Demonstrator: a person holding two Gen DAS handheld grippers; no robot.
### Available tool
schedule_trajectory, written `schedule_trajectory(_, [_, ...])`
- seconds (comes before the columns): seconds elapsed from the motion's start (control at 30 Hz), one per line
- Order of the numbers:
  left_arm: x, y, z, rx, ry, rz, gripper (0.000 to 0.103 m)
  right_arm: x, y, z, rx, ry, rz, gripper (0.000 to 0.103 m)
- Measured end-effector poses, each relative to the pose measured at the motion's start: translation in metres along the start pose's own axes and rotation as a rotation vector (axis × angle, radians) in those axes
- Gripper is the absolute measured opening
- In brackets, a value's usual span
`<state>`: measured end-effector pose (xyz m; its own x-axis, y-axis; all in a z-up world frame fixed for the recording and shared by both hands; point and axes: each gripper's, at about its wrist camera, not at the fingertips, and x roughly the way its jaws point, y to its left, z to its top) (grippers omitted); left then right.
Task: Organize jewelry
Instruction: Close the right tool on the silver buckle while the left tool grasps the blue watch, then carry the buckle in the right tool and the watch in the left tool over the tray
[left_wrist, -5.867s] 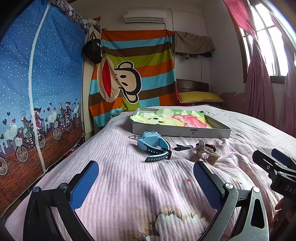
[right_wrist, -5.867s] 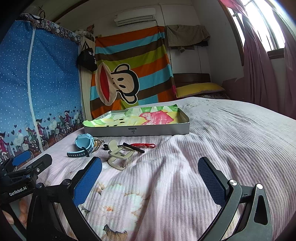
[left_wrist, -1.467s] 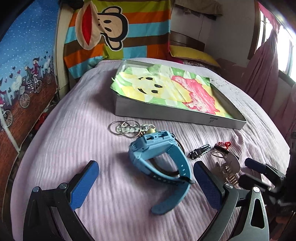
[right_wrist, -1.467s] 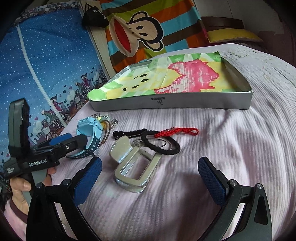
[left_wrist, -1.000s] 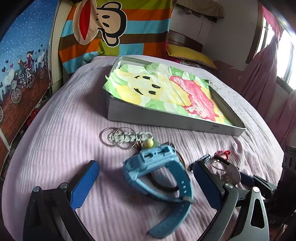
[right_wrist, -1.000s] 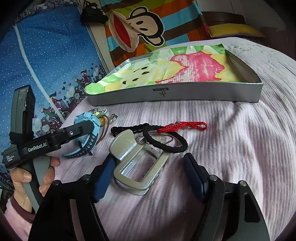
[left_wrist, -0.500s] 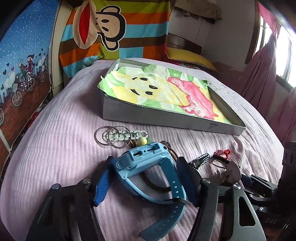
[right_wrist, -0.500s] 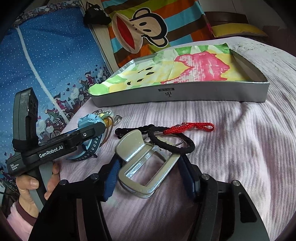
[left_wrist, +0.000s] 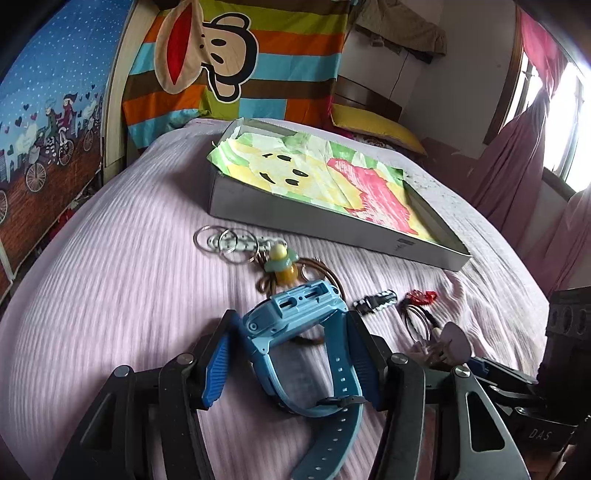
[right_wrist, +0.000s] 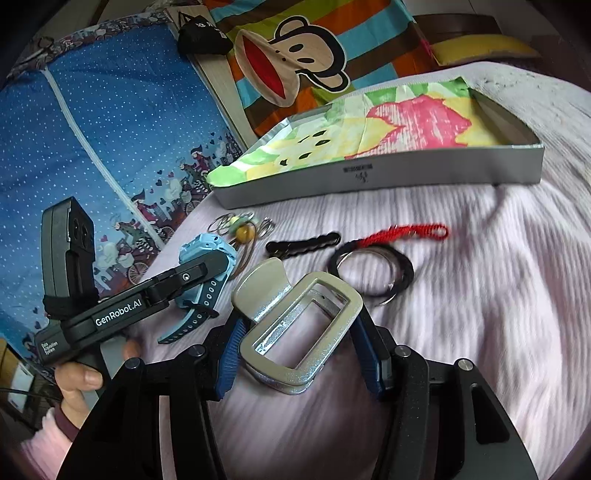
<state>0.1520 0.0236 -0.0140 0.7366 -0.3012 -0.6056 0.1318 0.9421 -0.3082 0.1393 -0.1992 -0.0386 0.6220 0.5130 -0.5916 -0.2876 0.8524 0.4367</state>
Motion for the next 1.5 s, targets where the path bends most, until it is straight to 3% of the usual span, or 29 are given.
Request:
schedule_trajectory(0.23, [-0.005, -0.01, -0.01, 0.041, -0.005, 0.027, 0.055, 0.0, -0.001, -0.006, 0.016, 0.003, -0.004, 0.05])
schedule_trajectory(0.5, [0.011, -0.016, -0.007, 0.081, 0.056, 0.033, 0.061, -0.002, -0.002, -0.006, 0.021, -0.003, -0.025, 0.05])
schedule_trajectory(0.67, [0.009, -0.016, -0.009, 0.076, 0.048, 0.03, 0.055, -0.002, 0.0, -0.006, 0.011, -0.006, -0.034, 0.05])
schedule_trajectory(1.27, [-0.034, -0.009, -0.023, -0.022, -0.182, -0.075, 0.052, -0.019, 0.008, -0.009, -0.043, -0.088, -0.019, 0.05])
schedule_trajectory(1.5, [-0.037, -0.009, -0.012, -0.072, -0.208, -0.084, 0.052, -0.033, 0.011, 0.003, -0.073, -0.17, -0.011, 0.05])
